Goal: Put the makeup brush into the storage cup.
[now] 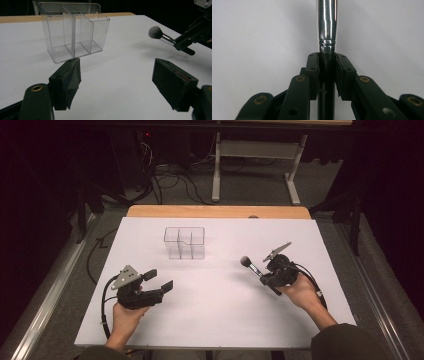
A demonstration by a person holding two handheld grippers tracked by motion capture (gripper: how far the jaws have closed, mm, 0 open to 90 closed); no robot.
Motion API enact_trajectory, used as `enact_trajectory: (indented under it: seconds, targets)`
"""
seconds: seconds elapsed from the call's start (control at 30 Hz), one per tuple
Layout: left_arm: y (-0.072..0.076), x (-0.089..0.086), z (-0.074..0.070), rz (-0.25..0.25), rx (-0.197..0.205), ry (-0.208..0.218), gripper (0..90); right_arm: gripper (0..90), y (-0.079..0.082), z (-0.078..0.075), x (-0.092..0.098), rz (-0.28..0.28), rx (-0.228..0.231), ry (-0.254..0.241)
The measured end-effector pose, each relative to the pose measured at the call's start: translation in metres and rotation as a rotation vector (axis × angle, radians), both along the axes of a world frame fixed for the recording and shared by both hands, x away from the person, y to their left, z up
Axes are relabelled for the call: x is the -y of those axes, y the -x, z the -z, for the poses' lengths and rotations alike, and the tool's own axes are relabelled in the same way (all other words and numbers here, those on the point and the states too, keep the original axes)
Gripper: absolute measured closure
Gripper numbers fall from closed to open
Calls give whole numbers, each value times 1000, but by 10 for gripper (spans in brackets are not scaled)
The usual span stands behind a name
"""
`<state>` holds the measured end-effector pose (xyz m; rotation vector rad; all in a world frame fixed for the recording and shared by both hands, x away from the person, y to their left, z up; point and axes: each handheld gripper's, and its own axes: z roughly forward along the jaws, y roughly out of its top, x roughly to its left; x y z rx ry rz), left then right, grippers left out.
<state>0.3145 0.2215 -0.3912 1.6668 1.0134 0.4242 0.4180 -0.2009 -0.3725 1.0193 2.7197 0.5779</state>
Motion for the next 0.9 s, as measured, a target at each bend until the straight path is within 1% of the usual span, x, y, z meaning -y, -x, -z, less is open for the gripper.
enact_trajectory:
  seconds: [0.2, 0.23, 0.27, 0.3, 0.33, 0.4, 0.43, 0.5, 0.53, 0.6, 0.67, 0.7, 0.77, 0.8, 0.9]
  targets:
    - [0, 0, 0, 0, -6, 0, 232, 767, 7, -7, 1, 2, 25, -55]
    - [0, 0, 0, 1, -6, 0, 232, 768, 8, -8, 1, -2, 29, -54]
    - [0, 0, 0, 1, -6, 1, 231, 768, 10, -8, 1, 5, 31, -67]
    - [0, 0, 0, 0, -6, 0, 231, 767, 10, -9, 1, 0, 37, -64]
    - [0, 0, 0, 1, -6, 1, 231, 767, 11, -10, 1, -5, 40, -68]
    - [0, 0, 0, 2, -6, 0, 231, 767, 13, -10, 0, 5, 39, -82]
    - [0, 0, 0, 3, -6, -1, 231, 767, 14, -9, 0, 5, 41, -99]
    - [0, 0, 0, 4, -6, 0, 230, 767, 16, -9, 0, 7, 49, -113]
    - [0, 0, 0, 5, -5, 0, 230, 767, 18, -8, -1, 15, 47, -128]
    - [0, 1, 0, 5, -8, -2, 230, 767, 21, -8, -1, 4, 54, -143]
    - [0, 1, 0, 8, -11, 0, 229, 767, 24, -9, -3, 12, 57, -165]
    - [1, 2, 0, 8, -11, -4, 229, 767, 25, -10, -2, -2, 64, -169]
    - [1, 3, -1, 9, -10, -21, 229, 767, 27, -10, -1, 2, 69, -196]
    - [2, 3, -1, 11, -10, -23, 230, 767, 28, -10, -1, 3, 76, -203]
    - [1, 5, -1, 16, -12, -30, 231, 767, 30, -10, -1, 17, 76, -215]
